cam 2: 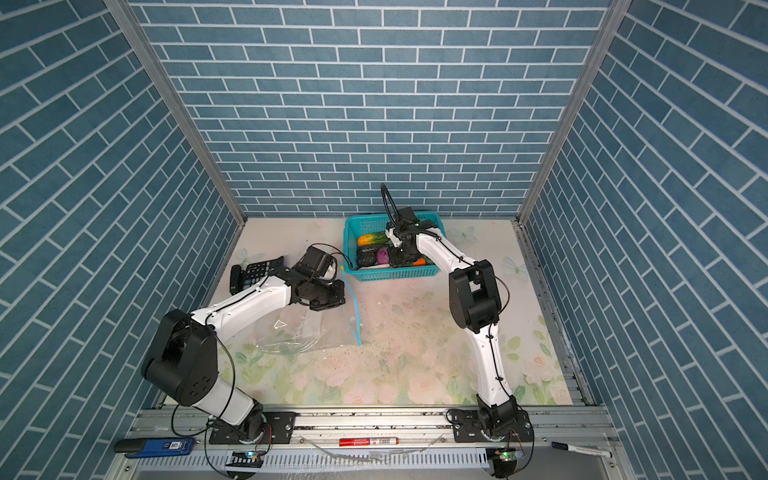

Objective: Place the food in the zip-top bag and seal the zipper
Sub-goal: 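Lower the right gripper into the teal basket and grasp the purple onion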

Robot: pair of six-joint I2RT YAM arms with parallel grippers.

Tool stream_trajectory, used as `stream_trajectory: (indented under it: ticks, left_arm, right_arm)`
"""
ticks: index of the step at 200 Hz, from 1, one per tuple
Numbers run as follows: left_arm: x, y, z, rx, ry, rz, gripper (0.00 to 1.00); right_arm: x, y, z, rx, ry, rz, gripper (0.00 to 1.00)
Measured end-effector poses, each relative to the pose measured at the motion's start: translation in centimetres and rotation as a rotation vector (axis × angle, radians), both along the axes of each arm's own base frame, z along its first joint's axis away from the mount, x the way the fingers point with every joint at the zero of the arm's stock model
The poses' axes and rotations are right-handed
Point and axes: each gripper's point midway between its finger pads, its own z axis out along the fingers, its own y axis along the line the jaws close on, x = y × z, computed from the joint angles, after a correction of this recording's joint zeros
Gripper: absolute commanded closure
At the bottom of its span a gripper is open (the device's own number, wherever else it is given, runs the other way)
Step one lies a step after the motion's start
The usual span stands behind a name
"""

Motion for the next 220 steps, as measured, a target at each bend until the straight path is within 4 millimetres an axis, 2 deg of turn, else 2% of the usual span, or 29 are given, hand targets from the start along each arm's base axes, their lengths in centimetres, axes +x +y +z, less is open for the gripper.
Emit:
stream_trajectory:
  ticks: [35,76,96,120,134,174,220]
  left_arm:
    - [-0.4,0.2,-0.2,0.003,0.007,-0.001,1.0]
    - [-0.7,0.2,-0.4,0.0,0.016,-0.004,1.0]
    - [-0.7,0.1,-0.4,-0.003,0.018,-0.007,1.0]
    - [-0.8,0.0,-0.4,-0.005,0.021,-0.009,1.0]
    - [-0.9,0.1,-0.4,-0.006,0.023,-0.01,1.0]
    - [-0.9,0.1,-0.5,-0.004,0.027,-0.011,1.0]
    - [-1.1,0.0,-0.5,-0.009,0.032,-0.014,1.0]
  right_arm:
    - [-1.3,-0.5,1.2,-0.005,-0.009,0.015,0.56]
    - [-1.6,0.2,3.2,0.003,-0.059,0.067,0.44]
    - [-1.1,0.6,4.1,-0.008,-0.091,0.099,0.35]
    - [1.1,1.6,5.1,-0.023,-0.154,0.12,0.3]
    - [2.1,2.0,4.9,-0.034,-0.168,0.12,0.3]
    - [3.9,2.7,2.4,-0.072,-0.152,0.127,0.31]
    - [4.5,2.9,0.2,-0.101,-0.128,0.125,0.3]
